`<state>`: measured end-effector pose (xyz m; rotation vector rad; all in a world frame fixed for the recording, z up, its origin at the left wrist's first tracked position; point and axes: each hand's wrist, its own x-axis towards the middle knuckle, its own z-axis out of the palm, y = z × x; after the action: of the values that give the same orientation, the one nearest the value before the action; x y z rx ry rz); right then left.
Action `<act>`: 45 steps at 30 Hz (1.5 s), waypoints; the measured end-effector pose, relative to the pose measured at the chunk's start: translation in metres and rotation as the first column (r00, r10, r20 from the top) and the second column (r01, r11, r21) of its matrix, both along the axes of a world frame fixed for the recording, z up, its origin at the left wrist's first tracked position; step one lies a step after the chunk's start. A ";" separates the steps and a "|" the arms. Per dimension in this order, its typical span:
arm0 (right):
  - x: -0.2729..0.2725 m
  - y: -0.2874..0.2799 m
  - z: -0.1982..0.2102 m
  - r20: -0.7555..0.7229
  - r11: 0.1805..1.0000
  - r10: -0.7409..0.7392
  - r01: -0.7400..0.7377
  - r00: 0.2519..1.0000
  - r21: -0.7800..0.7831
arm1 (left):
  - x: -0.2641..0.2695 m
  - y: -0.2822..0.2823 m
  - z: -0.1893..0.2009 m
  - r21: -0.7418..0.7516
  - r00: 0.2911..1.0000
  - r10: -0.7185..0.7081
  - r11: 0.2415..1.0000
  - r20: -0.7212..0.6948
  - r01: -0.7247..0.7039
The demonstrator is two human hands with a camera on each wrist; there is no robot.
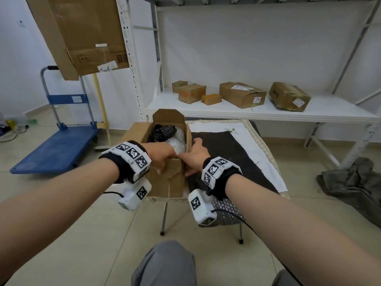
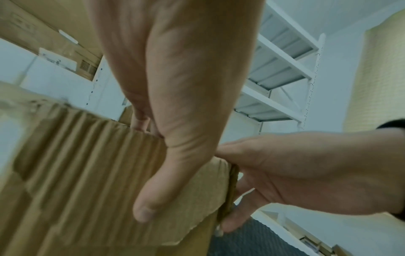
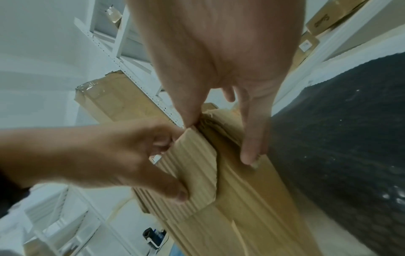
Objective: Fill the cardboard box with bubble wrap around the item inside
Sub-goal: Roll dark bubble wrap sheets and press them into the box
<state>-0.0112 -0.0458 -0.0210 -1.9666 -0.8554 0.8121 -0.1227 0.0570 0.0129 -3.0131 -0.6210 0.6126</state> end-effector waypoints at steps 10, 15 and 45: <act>0.027 -0.016 -0.004 0.034 0.995 -0.057 0.055 0.998 0.079 | 0.006 -0.013 0.009 -0.146 0.970 0.160 0.980 0.185 -0.134; 0.080 -0.048 -0.017 0.014 0.938 -0.319 0.314 0.948 0.147 | 0.046 -0.055 0.024 -0.306 0.874 0.174 0.951 0.455 -0.029; 0.215 -0.168 -0.107 -0.208 0.726 -0.661 0.684 0.721 0.066 | 0.115 -0.095 -0.129 -0.558 0.981 0.019 0.824 0.195 0.095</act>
<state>0.2035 -0.2137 -0.1281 -1.8472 -0.0417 0.4485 -0.0078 -0.0380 -0.1164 -3.6714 -0.4368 0.5936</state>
